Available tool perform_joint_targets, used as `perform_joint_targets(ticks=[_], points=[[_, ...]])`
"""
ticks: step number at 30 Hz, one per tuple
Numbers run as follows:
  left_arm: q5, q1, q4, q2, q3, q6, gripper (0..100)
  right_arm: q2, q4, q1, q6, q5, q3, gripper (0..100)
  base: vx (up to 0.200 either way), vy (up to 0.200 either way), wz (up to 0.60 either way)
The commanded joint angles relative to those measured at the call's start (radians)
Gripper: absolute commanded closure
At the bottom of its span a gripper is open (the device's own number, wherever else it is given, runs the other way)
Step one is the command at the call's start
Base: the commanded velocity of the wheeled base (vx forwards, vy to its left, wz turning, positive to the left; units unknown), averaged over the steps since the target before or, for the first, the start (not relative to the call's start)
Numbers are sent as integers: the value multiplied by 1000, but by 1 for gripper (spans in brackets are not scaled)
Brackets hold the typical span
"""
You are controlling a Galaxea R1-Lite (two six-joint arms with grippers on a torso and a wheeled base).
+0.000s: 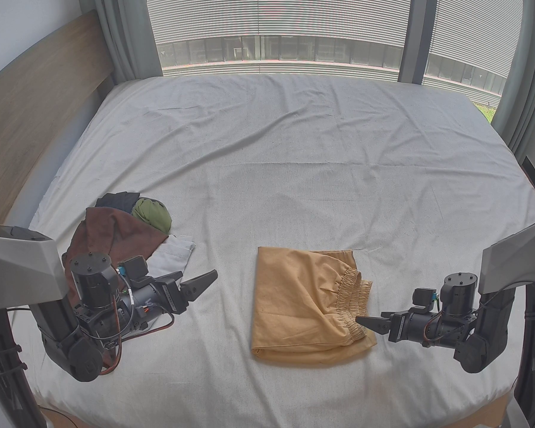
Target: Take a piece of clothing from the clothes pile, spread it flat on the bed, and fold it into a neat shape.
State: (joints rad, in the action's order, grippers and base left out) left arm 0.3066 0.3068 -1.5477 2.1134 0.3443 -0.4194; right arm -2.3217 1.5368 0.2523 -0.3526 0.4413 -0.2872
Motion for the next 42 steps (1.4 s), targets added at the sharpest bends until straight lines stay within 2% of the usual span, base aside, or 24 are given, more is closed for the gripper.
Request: perform_joint_targets(ticks=[1,14,23,32,42], points=[[0,0,0,14,-2,1,0,-85,0,2,0,1,-10,0,0,0,0],[-1,8,-2,40,-16,11,0,-153,0,4,0,1,-58,0,0,0,0],[-1,8,-2,40,-18,30,0,-157,-53,13,-2,-4,-84,0,0,0,0],[-1,9,-2,39,-18,30,0,-194,-55,54,-11,-30,-127,0,0,0,0],[-3,12,-2,33,-18,30,0,-191,-41,97,-82,-39,-155,0,0,0,0]])
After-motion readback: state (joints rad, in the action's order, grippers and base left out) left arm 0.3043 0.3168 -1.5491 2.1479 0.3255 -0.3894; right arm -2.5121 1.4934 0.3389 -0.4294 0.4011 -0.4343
